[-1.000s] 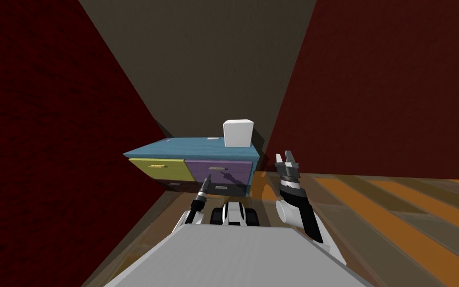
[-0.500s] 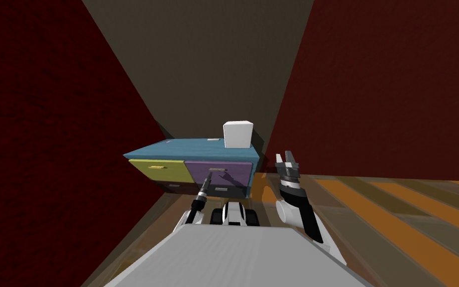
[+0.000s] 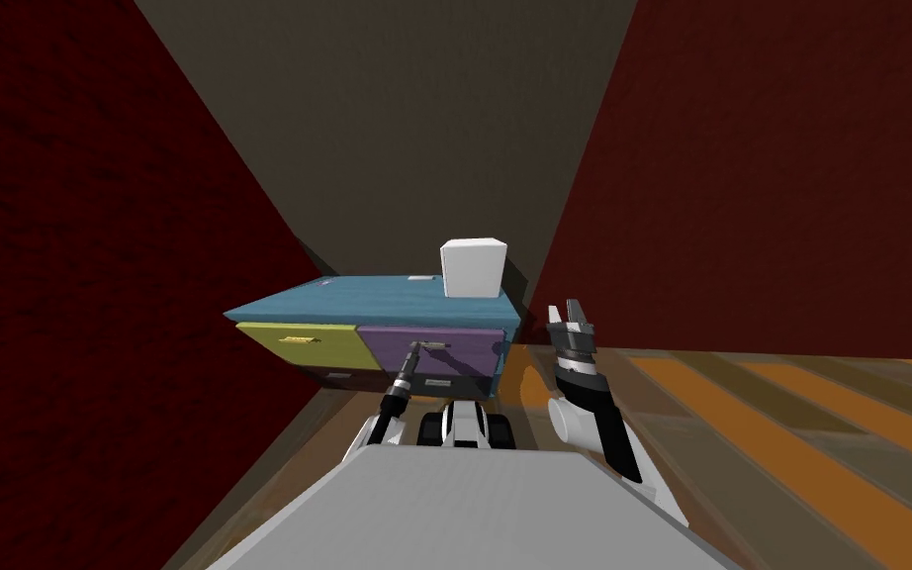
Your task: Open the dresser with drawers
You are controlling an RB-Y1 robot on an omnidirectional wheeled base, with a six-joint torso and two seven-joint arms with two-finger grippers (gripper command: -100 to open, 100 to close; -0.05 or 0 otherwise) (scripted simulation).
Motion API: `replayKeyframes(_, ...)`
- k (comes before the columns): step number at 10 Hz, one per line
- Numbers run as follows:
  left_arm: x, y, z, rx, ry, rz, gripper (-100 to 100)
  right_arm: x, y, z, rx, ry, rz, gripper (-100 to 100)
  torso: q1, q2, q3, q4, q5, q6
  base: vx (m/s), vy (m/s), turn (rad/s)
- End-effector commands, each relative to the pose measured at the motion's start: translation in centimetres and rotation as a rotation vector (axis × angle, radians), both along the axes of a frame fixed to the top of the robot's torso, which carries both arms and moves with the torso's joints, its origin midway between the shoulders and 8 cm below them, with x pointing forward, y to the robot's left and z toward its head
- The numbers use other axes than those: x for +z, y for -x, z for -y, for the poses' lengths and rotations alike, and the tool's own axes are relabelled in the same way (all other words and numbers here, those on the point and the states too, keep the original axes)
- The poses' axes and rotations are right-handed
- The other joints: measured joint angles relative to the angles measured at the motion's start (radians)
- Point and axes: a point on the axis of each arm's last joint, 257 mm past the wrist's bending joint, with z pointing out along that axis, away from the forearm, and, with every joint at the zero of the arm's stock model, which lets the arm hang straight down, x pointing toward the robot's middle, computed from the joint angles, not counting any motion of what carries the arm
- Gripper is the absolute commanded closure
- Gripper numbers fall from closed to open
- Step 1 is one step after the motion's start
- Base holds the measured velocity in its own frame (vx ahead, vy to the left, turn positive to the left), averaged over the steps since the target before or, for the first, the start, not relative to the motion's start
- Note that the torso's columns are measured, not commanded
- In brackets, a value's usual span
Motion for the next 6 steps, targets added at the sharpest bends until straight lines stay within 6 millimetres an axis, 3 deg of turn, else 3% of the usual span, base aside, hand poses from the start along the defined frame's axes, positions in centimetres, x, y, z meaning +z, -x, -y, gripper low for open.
replayKeyframes(1,0.2,0.5,0.1,-0.005,0.0,-0.001,100,0.0,0.0,0.0,0.0,0.0,0.0,0,0.002,0.003,0.002,-0.001,0.0,-0.002,-0.197,0.005,0.017)
replayKeyframes(6,-0.1,1.6,0.3,-0.013,0.002,-0.014,100,0.0,0.0,0.0,0.0,0.0,0.0,0,-0.002,-0.005,-0.004,-0.001,-0.001,0.0,-0.157,-0.005,0.023)
